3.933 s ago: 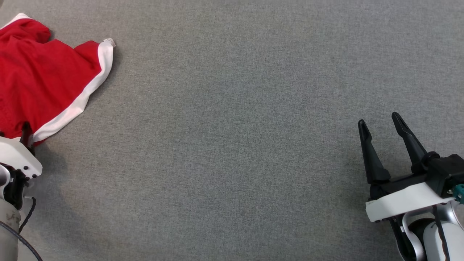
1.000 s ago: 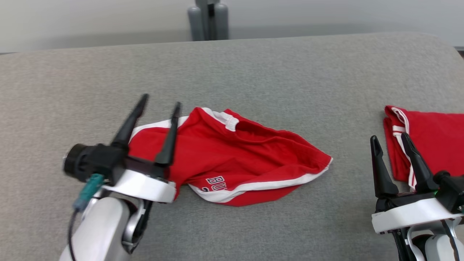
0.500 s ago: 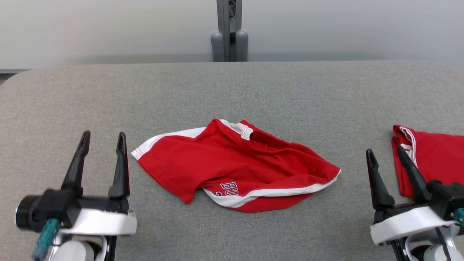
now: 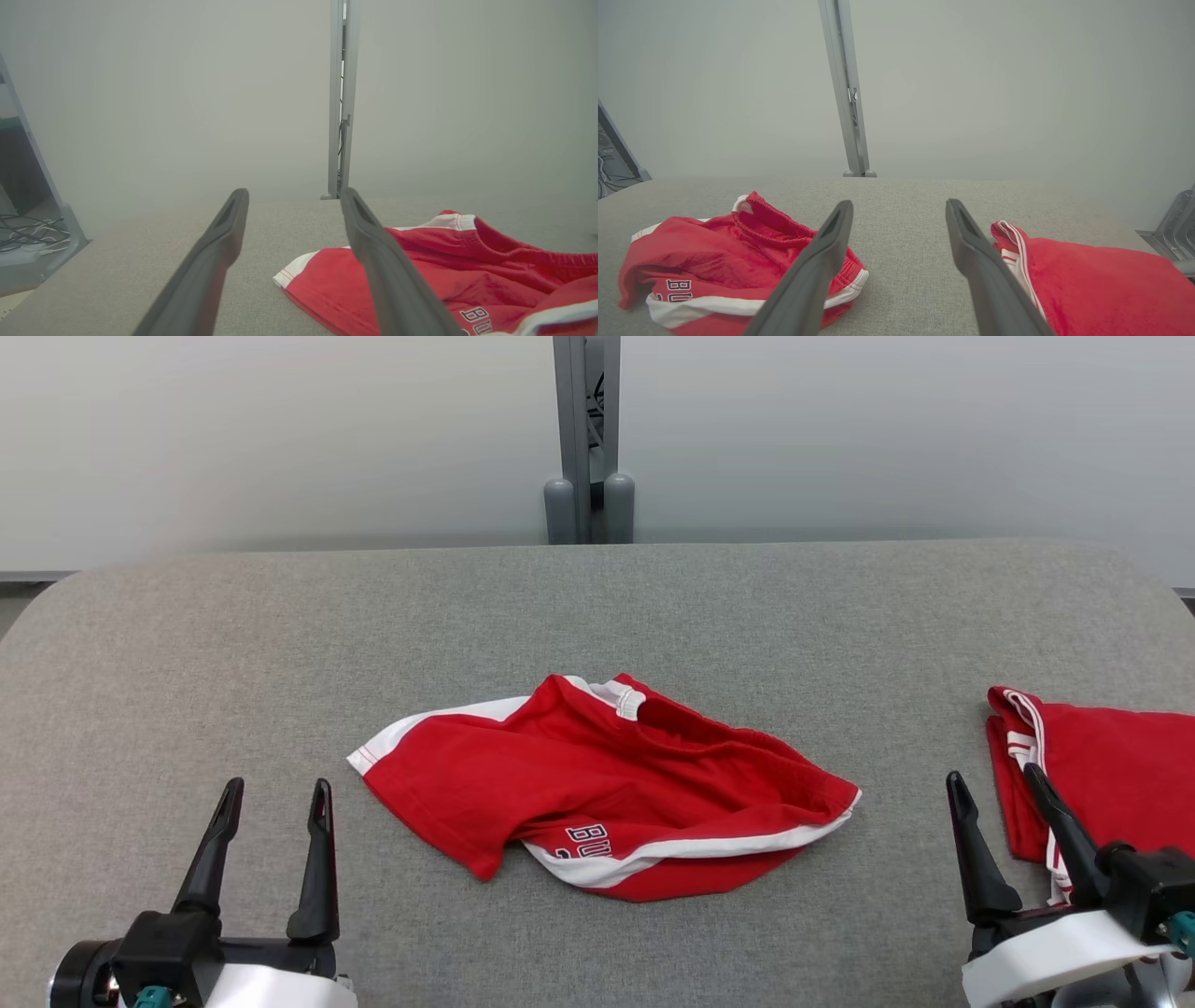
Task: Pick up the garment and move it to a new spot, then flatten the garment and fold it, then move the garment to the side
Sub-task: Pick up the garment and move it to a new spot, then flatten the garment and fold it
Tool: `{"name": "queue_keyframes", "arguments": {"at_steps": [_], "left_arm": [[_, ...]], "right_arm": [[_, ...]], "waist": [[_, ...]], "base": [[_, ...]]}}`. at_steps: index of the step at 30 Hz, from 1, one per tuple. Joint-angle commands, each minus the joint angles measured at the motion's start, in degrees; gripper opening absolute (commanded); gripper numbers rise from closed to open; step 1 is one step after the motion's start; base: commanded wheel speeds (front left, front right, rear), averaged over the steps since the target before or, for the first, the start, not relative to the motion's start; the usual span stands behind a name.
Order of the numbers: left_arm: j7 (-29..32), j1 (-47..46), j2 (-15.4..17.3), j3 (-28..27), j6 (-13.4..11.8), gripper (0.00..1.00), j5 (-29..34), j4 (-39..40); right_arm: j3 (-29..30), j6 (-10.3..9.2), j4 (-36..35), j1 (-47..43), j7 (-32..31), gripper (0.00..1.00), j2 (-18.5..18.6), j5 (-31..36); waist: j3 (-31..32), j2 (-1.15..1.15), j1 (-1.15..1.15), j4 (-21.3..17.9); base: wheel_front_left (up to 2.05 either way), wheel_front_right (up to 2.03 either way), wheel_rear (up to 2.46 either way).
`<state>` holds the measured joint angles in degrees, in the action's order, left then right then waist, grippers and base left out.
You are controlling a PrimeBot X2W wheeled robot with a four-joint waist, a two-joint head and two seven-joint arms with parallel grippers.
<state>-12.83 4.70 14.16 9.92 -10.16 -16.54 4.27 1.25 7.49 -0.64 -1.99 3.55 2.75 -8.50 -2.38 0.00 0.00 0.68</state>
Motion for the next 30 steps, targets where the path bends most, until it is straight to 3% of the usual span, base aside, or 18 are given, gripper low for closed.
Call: {"name": "queue_keyframes", "arguments": {"at_steps": [1,17,22,30], "left_arm": [[0.08,0.48,0.39,-0.07,-0.27,1.00,0.31,0.25],[1.13,0.21,1.02,0.77,-0.72,1.00,0.38,0.35],[3.04,-2.12,1.81,3.13,1.33,1.00,1.09,-0.40],[6.66,-7.98,2.36,10.65,7.35,1.00,3.54,-6.51]], "right_arm": [[0.16,0.00,-0.23,-0.81,-0.01,1.00,0.30,0.15],[-0.10,0.01,-1.70,-1.22,-0.60,1.00,0.29,-0.71],[-0.22,0.00,-1.92,-0.62,-0.72,1.00,0.30,-0.64],[-1.62,0.00,-2.24,1.50,-0.62,1.00,0.30,-0.53]], "waist": [[0.33,0.00,0.00,-0.12],[0.22,0.00,0.00,-0.19],[-0.71,0.00,0.00,-0.17],[-4.57,0.00,0.00,-2.66]], "base": [[0.00,0.00,0.00],[0.00,0.00,0.00],[0.00,0.00,0.00],[0.00,0.00,0.00]]}}
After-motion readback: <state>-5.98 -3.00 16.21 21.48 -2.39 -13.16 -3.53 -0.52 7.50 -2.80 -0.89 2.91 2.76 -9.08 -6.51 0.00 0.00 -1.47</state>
